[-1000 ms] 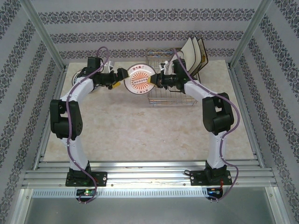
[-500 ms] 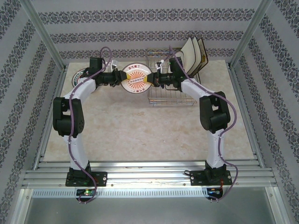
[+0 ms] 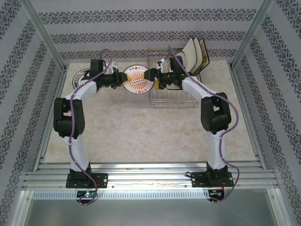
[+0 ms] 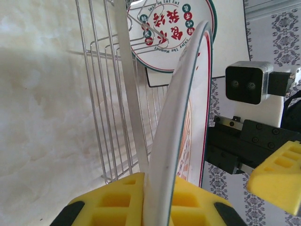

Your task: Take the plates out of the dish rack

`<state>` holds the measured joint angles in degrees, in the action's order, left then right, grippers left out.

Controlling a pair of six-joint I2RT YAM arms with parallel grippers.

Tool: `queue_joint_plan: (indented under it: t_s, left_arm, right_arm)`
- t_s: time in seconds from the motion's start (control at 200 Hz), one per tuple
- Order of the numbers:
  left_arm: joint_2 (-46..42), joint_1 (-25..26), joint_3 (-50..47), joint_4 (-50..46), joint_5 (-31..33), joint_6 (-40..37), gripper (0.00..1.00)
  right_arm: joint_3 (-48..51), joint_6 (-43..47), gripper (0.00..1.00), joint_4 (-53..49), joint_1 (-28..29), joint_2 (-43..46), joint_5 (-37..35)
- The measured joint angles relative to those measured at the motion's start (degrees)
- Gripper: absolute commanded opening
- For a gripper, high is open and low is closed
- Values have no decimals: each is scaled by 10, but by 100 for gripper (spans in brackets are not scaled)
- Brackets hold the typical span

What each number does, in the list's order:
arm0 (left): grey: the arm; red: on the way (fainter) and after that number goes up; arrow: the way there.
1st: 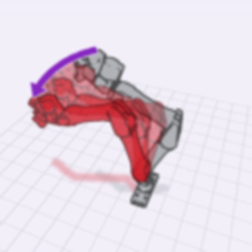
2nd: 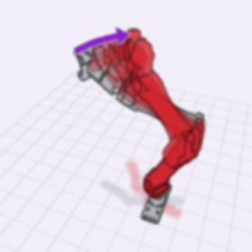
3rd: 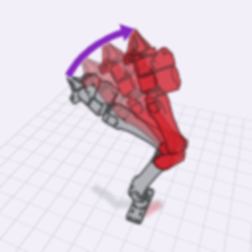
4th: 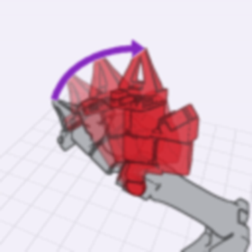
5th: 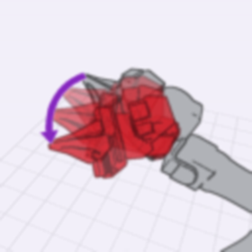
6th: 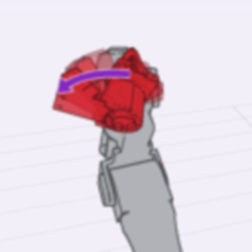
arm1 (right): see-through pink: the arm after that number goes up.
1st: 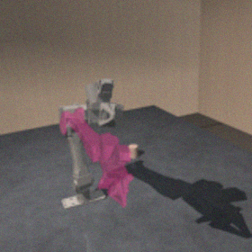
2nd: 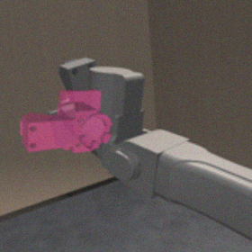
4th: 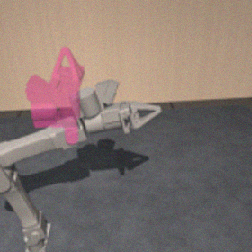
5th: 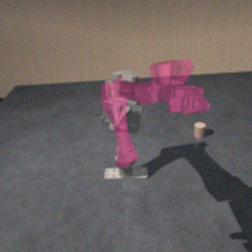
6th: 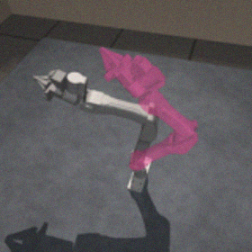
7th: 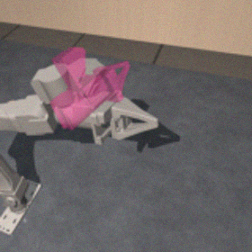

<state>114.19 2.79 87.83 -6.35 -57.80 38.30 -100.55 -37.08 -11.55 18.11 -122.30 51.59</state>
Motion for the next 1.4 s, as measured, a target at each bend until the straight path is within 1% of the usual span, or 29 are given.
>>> queue_joint_plan:
  t_s: [0.11,0.18,0.32,0.39,0.445,0.585,0.714,0.794,0.889,1.079,1.404]
  left_arm:
    - [0,-6,-6,23,0,14,0]
    - [0,-13,-11,34,0,19,0]
    - [-1,-34,-34,54,12,30,0]
    - [-3,-47,-49,64,21,36,0]
    - [-6,-57,-64,76,29,42,0]
    - [-21,-83,-106,109,50,62,0]
    - [-39,-109,-136,133,71,75,0]
    - [-49,-127,-148,149,84,82,0]
    - [-52,-149,-151,163,99,87,0]
    - [-52,-191,-156,184,128,103,0]
    - [-24,-255,-158,216,181,134,0]
  right_arm:
    - [-52,62,98,-111,0,5,-54]
    - [-101,100,98,-195,0,7,-108]
    - [-246,160,98,-394,0,3,-269]
    - [-322,181,98,-473,0,-2,-352]
    - [-363,193,98,-525,0,-4,-412]
    - [-406,215,98,-627,-1,-8,-527]
    - [-425,229,98,-693,-5,-23,-604]
    - [-425,237,98,-717,-8,-29,-629]
    - [-419,241,98,-729,-11,-30,-642]
    - [-380,243,98,-729,-11,-29,-643]
    - [-382,252,98,-729,-11,-30,-641]
